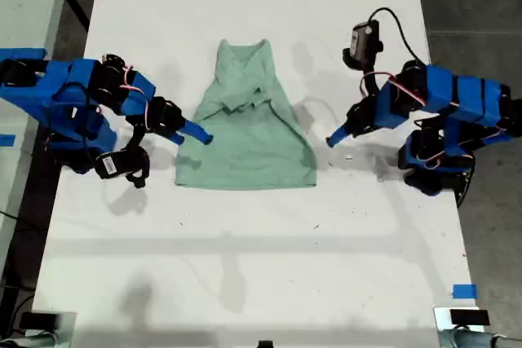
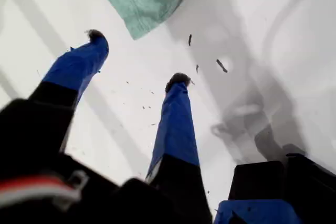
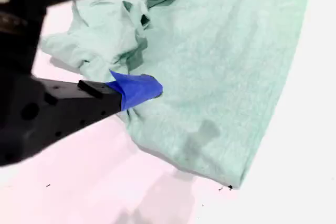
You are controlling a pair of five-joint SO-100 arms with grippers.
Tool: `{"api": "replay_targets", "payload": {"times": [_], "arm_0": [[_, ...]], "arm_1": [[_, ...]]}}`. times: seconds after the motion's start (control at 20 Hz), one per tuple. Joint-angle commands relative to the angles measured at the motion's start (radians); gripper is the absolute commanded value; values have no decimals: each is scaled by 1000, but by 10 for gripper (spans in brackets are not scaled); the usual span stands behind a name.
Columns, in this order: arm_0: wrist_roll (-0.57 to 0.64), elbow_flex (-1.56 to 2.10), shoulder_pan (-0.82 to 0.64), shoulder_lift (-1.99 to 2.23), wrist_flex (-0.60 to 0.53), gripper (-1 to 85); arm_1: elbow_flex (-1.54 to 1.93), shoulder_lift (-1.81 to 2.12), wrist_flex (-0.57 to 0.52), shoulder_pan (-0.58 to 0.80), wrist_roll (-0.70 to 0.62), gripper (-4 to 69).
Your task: Fold tshirt
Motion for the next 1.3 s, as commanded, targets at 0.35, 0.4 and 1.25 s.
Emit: {"api": "replay_targets", "payload": {"times": [0.35, 0.4, 1.25], "arm_0": [[-29, 3, 43, -44, -83, 302], [-31, 8, 44, -44, -89, 302], [-18, 115, -44, -26, -92, 117]], "arm_1": [[110, -256, -382, 8, -51, 304], [121, -311, -425, 11, -51, 303], [-160, -819, -456, 28, -61, 52]]}}
